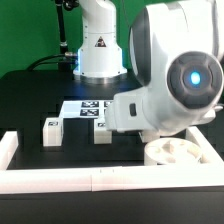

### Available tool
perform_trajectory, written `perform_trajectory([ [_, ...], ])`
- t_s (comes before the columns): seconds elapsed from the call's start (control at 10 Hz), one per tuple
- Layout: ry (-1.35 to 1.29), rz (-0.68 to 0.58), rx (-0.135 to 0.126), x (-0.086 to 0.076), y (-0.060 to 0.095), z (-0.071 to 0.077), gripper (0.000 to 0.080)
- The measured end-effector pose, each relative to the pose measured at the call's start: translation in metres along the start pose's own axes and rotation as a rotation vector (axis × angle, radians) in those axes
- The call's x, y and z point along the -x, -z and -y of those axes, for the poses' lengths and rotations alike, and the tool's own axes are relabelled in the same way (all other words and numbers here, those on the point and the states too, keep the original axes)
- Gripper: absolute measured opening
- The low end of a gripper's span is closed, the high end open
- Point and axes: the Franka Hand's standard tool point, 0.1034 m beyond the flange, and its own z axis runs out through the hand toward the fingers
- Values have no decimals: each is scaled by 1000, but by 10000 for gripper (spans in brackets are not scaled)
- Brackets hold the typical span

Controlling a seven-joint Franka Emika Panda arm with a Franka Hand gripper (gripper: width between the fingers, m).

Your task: Assemble stool

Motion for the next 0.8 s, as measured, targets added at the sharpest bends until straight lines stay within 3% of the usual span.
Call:
perform_trajectory([
  [0.5,3,-18,-1,-5,3,1,649],
  [0.8,6,-11,6,-8,-3,3,649],
])
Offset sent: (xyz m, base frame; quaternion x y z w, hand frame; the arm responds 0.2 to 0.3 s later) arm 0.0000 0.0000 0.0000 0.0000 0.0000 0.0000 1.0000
